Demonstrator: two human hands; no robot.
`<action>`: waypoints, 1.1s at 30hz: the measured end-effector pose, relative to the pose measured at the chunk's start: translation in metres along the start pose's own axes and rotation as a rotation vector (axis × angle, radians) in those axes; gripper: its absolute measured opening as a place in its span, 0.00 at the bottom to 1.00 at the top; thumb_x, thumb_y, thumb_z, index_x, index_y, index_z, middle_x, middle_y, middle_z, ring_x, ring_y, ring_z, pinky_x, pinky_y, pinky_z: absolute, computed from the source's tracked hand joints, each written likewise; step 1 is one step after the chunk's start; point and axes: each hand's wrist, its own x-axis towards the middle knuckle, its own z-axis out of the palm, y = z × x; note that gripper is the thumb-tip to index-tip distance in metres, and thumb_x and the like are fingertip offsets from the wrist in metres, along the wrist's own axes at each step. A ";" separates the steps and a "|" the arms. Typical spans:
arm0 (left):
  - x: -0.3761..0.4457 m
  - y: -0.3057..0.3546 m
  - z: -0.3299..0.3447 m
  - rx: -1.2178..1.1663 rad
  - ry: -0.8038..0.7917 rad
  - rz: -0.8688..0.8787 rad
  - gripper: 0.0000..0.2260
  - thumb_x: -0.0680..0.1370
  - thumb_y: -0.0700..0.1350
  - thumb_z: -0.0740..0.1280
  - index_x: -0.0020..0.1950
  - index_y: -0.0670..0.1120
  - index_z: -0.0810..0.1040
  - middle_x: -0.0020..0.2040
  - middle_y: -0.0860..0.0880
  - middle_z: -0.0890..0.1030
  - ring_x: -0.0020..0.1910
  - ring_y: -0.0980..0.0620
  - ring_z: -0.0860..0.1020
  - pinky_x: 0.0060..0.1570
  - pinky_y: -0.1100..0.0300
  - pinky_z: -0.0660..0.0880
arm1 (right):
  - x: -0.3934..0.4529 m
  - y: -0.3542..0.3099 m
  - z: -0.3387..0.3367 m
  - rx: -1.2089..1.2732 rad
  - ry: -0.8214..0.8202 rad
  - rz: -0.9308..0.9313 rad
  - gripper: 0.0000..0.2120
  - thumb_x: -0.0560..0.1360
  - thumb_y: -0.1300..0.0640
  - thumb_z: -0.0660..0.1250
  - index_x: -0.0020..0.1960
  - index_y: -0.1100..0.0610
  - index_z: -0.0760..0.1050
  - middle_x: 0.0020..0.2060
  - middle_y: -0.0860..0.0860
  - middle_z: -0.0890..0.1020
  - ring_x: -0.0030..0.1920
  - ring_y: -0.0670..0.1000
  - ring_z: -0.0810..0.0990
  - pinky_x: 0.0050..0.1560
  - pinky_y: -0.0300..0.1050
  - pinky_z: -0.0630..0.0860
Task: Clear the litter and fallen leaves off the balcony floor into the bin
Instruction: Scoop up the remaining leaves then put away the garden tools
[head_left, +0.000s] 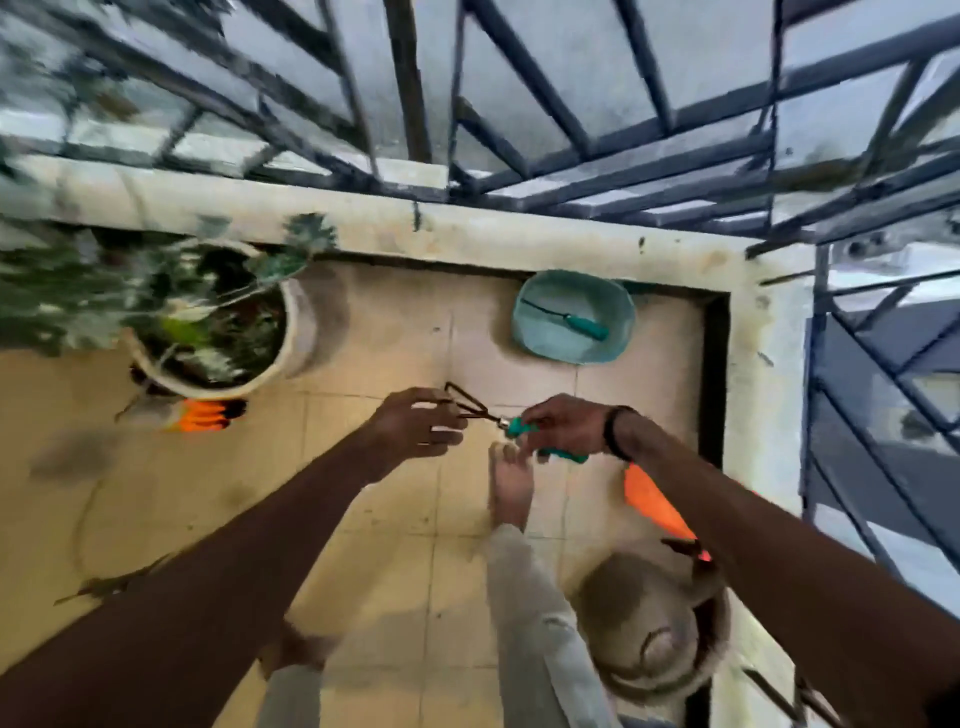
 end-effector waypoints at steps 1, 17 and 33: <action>0.027 0.006 0.021 0.068 -0.001 0.016 0.12 0.79 0.37 0.68 0.62 0.43 0.75 0.46 0.42 0.87 0.41 0.47 0.86 0.39 0.60 0.80 | 0.010 0.019 -0.022 -0.142 0.088 -0.006 0.12 0.79 0.58 0.71 0.61 0.60 0.81 0.44 0.51 0.83 0.46 0.52 0.81 0.42 0.36 0.74; 0.267 0.023 0.105 0.653 0.241 0.228 0.34 0.78 0.46 0.74 0.80 0.47 0.61 0.66 0.49 0.74 0.66 0.50 0.73 0.56 0.61 0.72 | 0.245 0.139 -0.131 -0.399 0.677 0.141 0.13 0.74 0.64 0.68 0.57 0.59 0.82 0.55 0.61 0.83 0.59 0.64 0.80 0.65 0.53 0.75; -0.011 0.022 0.051 0.703 0.388 0.106 0.18 0.81 0.53 0.69 0.67 0.46 0.78 0.56 0.46 0.85 0.59 0.49 0.82 0.58 0.63 0.70 | 0.037 0.024 -0.007 -0.280 0.411 0.212 0.17 0.79 0.51 0.67 0.66 0.56 0.77 0.66 0.55 0.79 0.67 0.57 0.76 0.67 0.42 0.68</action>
